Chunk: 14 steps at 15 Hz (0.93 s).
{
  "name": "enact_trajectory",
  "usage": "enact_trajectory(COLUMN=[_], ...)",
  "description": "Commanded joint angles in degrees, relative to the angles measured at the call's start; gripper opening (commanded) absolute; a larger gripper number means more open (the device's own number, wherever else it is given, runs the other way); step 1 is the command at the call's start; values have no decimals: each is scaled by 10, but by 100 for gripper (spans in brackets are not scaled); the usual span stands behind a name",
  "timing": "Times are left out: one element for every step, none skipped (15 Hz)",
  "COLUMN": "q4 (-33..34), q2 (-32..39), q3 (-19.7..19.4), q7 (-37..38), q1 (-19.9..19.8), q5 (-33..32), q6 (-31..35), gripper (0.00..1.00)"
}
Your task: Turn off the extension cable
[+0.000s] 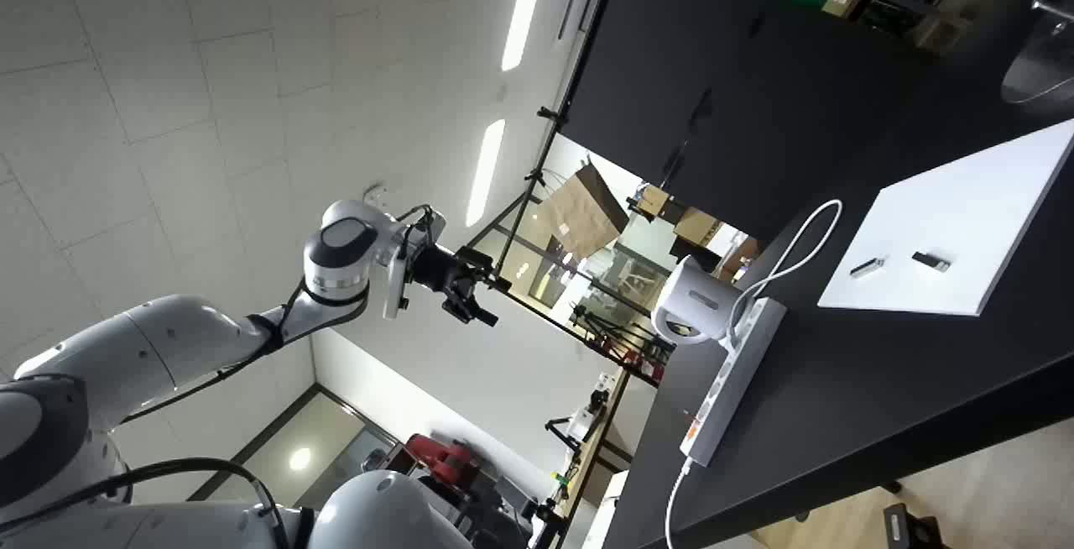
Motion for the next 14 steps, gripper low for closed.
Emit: enact_trajectory(q4=[1,1,1,1,1,1,1,1,1,1,-5,-11,-20,-27], q2=[1,0,0,0,0,0,0,0,0,0,0,-2,-6,-8], q3=[1,1,1,1,1,1,1,1,1,1,17,24,31,37], q7=[0,0,-1,-1,-1,-1,-1,-1,-1,-1,23,36,47,56], q1=[-1,-1,-1,-1,-1,-1,-1,-1,-1,-1,-10,-13,-14,-14], q5=[1,1,1,1,1,1,1,1,1,1,-22,-30,-37,-40], q6=[0,0,0,0,0,0,0,0,0,0,3,10,14,19], gripper=[100,100,100,100,100,100,100,100,100,100,100,100,100,100])
